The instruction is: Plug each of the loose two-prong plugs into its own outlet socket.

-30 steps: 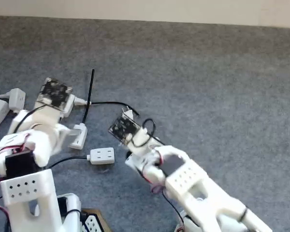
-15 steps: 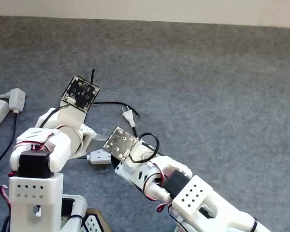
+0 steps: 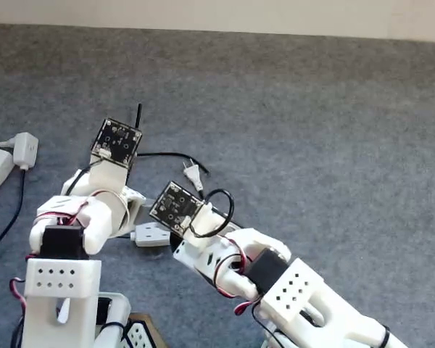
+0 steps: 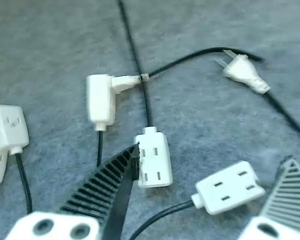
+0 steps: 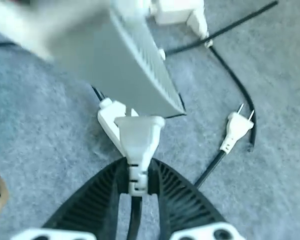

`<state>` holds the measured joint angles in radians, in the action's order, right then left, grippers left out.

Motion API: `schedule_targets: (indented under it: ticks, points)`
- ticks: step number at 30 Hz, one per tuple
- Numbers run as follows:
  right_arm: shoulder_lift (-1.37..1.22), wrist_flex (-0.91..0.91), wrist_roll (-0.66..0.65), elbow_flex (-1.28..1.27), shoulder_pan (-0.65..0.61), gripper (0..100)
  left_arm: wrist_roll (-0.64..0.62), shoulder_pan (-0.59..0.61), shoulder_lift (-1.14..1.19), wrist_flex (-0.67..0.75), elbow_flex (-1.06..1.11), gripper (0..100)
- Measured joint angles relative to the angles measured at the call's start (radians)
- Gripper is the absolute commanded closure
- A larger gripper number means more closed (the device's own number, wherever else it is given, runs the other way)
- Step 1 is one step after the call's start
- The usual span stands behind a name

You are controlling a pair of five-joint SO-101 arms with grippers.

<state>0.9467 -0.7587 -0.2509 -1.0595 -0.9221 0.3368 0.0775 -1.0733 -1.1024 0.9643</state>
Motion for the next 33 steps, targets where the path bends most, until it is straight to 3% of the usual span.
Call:
schedule_targets:
  ticks: [16,20,25,33]
  points:
    - [0.0,-0.095,0.0,0.147,-0.002,99.3,0.011,0.003,0.0,0.084,0.11,59]
    - [0.002,-0.14,-0.006,0.141,0.049,99.3,0.037,0.061,0.002,0.091,0.095,59]
    - [0.002,-0.161,-0.089,-0.048,0.157,99.3,0.074,0.173,0.002,0.091,0.028,59]
    - [0.011,-0.172,-0.201,-0.322,0.183,99.1,0.098,0.255,0.002,0.091,-0.02,59]
